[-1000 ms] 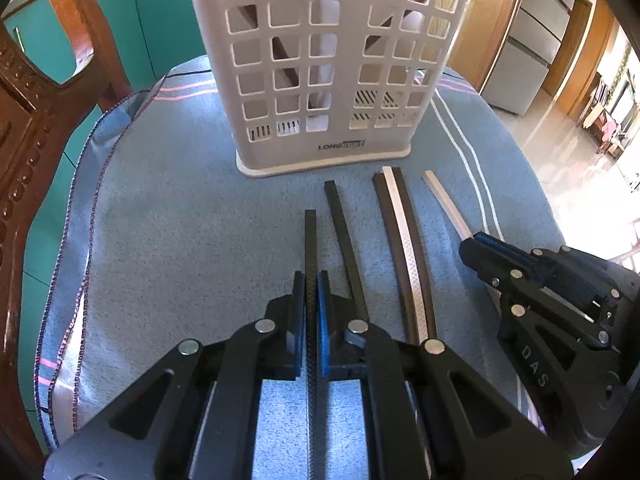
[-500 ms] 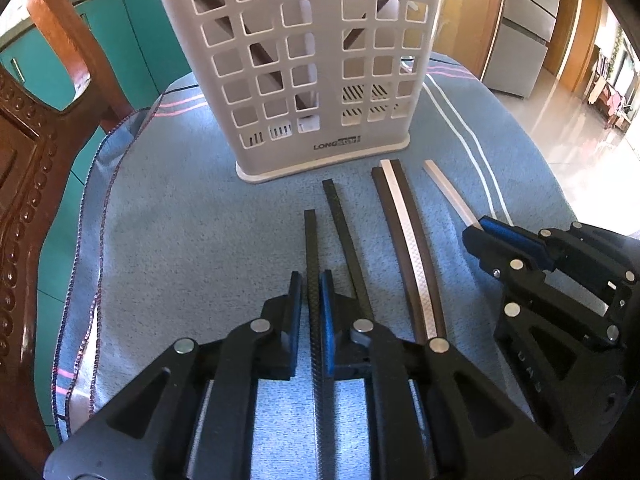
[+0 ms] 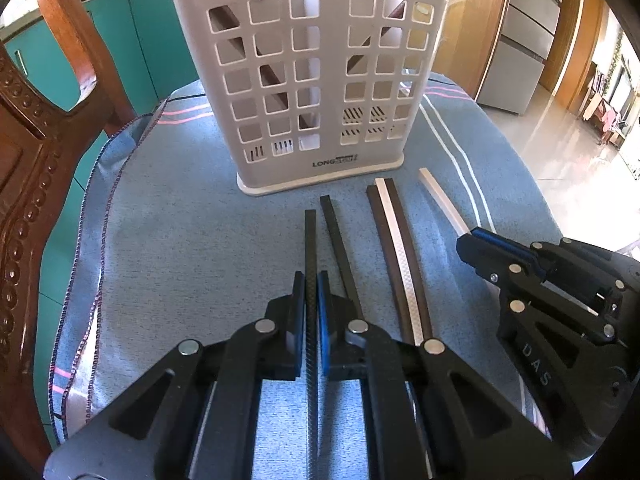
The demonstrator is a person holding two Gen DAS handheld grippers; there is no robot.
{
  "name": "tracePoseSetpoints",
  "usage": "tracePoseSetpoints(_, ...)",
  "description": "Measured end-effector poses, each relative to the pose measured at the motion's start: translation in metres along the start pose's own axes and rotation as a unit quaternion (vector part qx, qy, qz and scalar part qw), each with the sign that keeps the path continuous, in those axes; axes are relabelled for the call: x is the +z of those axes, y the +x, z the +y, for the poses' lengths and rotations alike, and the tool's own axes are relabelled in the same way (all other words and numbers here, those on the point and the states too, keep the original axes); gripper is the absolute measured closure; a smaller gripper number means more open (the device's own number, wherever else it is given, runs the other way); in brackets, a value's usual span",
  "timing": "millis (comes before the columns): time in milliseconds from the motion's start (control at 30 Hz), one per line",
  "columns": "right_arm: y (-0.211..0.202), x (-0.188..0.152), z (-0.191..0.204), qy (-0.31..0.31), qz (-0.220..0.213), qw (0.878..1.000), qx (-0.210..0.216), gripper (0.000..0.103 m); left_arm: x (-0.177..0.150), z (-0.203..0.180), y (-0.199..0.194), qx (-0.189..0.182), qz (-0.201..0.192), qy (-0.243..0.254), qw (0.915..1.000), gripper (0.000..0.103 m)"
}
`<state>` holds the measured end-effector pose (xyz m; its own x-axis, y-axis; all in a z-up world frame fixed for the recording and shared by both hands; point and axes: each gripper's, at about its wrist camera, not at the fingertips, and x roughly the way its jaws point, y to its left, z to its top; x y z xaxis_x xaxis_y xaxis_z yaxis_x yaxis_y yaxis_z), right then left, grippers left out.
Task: Organize utensils
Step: 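Lift both held chopsticks up toward the white basket, then lower both chopsticks into the white basket and open both tools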
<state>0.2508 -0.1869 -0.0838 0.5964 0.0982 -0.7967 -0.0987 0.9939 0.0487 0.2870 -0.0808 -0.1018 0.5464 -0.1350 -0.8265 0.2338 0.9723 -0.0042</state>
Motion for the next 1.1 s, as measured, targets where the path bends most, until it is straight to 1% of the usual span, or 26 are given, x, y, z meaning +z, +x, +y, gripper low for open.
tracePoseSetpoints(233, 0.003, -0.001, 0.001, -0.003, 0.006, 1.000, 0.000, 0.097, 0.000, 0.000, 0.001, 0.001, 0.002, 0.002, 1.0000, 0.096)
tracePoseSetpoints(367, 0.002, 0.000, 0.001, 0.000, 0.002, 1.000, -0.001, 0.097, 0.000, 0.001, 0.000, 0.001, -0.001, 0.000, 1.0000, 0.096)
tracePoseSetpoints(433, 0.001, 0.000, 0.000, 0.002, -0.001, 1.000, 0.000, 0.097, 0.001, 0.002, -0.002, 0.000, -0.007, -0.006, 1.0000, 0.096)
tracePoseSetpoints(500, -0.001, 0.001, -0.001, 0.004, -0.005, 1.000, 0.001, 0.097, 0.002, 0.004, -0.010, -0.004, -0.023, -0.013, 0.9996, 0.096)
tracePoseSetpoints(600, -0.010, 0.003, -0.001, 0.004, -0.022, 1.000, 0.006, 0.097, 0.004, 0.008, -0.025, -0.006, -0.048, -0.020, 0.9986, 0.096)
tracePoseSetpoints(733, -0.037, 0.005, -0.005, 0.011, -0.060, 0.998, 0.025, 0.097, 0.003, 0.012, -0.046, -0.013, -0.074, -0.027, 0.9968, 0.096)
tracePoseSetpoints(867, -0.078, 0.005, -0.011, 0.024, -0.113, 0.992, 0.047, 0.097, 0.002, 0.012, -0.075, -0.024, -0.104, -0.029, 0.9939, 0.096)
tracePoseSetpoints(933, -0.097, 0.003, -0.015, 0.039, -0.132, 0.989, 0.057, 0.097, 0.001, 0.011, -0.092, -0.027, -0.123, -0.032, 0.9916, 0.096)
tracePoseSetpoints(1000, -0.110, 0.002, -0.017, 0.052, -0.144, 0.986, 0.066, 0.097, -0.003, 0.008, -0.110, -0.030, -0.142, -0.032, 0.9889, 0.096)
tracePoseSetpoints(1100, -0.132, 0.001, -0.018, 0.063, -0.159, 0.982, 0.079, 0.096, -0.007, 0.006, -0.129, -0.034, -0.159, -0.034, 0.9861, 0.096)
